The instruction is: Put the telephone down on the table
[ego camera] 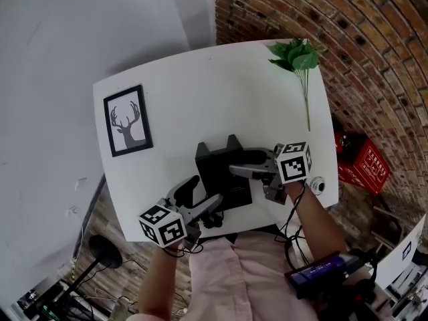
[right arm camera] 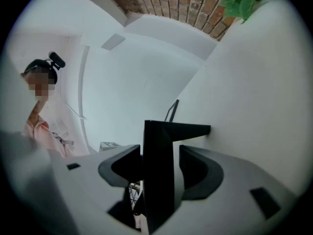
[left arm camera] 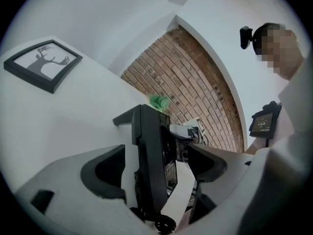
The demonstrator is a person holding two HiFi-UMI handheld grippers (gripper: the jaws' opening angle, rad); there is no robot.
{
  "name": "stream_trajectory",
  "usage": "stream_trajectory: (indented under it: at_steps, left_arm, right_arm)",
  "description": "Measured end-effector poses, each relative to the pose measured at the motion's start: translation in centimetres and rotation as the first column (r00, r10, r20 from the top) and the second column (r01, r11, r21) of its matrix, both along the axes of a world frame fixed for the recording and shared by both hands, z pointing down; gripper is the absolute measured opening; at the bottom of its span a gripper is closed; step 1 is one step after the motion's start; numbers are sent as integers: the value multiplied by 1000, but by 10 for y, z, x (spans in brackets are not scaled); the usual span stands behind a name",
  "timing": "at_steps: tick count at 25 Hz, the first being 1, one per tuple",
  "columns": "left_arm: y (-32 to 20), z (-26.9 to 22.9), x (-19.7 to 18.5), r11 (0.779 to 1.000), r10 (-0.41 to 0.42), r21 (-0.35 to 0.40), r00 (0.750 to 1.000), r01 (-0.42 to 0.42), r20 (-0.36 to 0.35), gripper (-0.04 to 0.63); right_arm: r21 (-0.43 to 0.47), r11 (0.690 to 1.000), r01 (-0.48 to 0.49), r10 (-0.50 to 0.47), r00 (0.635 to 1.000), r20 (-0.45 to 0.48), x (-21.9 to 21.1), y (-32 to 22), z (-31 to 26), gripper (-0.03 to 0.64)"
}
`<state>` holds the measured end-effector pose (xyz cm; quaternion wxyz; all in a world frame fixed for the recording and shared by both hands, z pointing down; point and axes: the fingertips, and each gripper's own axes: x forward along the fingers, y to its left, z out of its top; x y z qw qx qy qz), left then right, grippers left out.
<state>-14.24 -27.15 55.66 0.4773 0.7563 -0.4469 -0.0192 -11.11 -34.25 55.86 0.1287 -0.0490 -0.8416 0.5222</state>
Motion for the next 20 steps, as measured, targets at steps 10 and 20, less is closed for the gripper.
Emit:
stream_trajectory:
  at_steps: [10, 20]
  left_arm:
    - [-12, -90, -33, 973, -109, 214, 991, 90, 79, 392]
    - [-46, -278, -77, 700, -469, 694, 840, 166, 272, 0]
  right_arm:
    - [213, 967, -141, 153, 987, -41, 26, -29, -45, 277]
    - [835, 412, -364, 392, 898, 198, -5, -34, -253, 6]
